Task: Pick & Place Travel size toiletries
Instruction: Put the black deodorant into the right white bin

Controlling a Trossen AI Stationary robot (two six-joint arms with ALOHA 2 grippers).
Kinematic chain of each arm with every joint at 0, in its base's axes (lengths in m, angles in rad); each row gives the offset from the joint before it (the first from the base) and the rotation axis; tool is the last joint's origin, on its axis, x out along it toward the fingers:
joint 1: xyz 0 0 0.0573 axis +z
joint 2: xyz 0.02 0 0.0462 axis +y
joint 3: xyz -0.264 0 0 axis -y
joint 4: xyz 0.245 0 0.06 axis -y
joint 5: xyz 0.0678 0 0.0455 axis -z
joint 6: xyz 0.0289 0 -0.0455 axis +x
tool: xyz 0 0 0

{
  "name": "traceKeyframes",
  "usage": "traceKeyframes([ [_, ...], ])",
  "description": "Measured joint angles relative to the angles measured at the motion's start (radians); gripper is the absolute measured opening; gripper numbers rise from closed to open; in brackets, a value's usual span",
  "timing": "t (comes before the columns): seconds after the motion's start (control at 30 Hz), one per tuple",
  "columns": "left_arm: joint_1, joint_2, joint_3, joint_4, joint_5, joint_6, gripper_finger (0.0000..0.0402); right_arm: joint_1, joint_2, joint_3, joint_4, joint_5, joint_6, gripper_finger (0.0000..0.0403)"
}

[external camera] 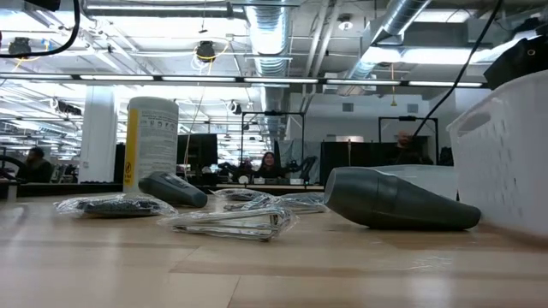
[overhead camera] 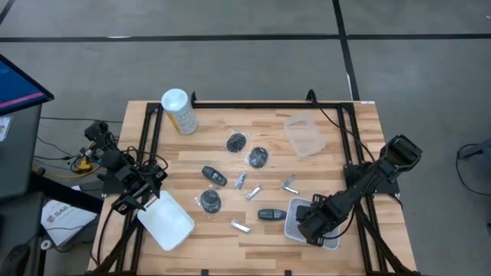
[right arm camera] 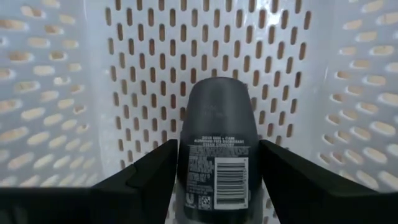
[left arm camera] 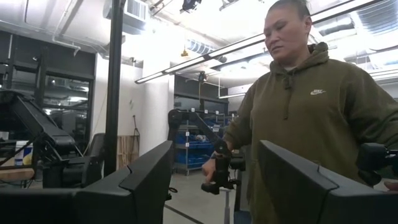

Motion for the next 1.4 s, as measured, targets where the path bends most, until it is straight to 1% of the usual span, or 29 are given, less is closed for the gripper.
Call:
traceKeyframes([
  [0.13,0.000,0.000,0.000,0.000,0.000,0.000,0.0232,-0.014,-0.018,0.023,-0.017,-0.106,-0.052,0.0232],
  [0.23,0.000,0.000,0.000,0.000,0.000,0.000,0.0232,-0.038,-0.080,0.060,-0.029,-0.150,-0.086,0.0257],
  [0.37,0.000,0.000,0.000,0.000,0.000,0.000,0.0232,-0.094,-0.178,0.136,-0.082,-0.146,-0.125,0.0283],
  [0.47,0.000,0.000,0.000,0.000,0.000,0.000,0.0232,-0.155,-0.234,0.220,-0.160,-0.141,-0.176,0.0289],
  [0.57,0.000,0.000,0.000,0.000,0.000,0.000,0.0232,-0.220,-0.242,0.326,-0.226,-0.076,-0.274,0.0290],
  [0.67,0.000,0.000,0.000,0.000,0.000,0.000,0.0232,-0.273,-0.200,0.459,-0.284,0.009,-0.406,0.0291],
  [0.7,0.000,0.000,0.000,0.000,0.000,0.000,0.0232,-0.291,-0.173,0.506,-0.306,0.021,-0.447,0.0291],
  [0.87,0.000,0.000,0.000,0.000,0.000,0.000,0.0232,-0.349,-0.014,0.717,-0.457,0.040,-0.586,0.0291],
  [0.97,0.000,0.000,0.000,0.000,0.000,0.000,0.0232,-0.367,0.089,0.800,-0.535,0.040,-0.647,0.0291],
  [1.1,0.000,0.000,0.000,0.000,0.000,0.000,0.0232,-0.376,0.212,0.854,-0.568,0.040,-0.688,0.0291],
  [1.2,0.000,0.000,0.000,0.000,0.000,0.000,0.0232,-0.376,0.286,0.862,-0.564,0.040,-0.696,0.0291],
  [1.4,0.000,0.000,0.000,0.000,0.000,0.000,0.0232,-0.351,0.391,0.862,-0.525,0.040,-0.697,0.0291],
])
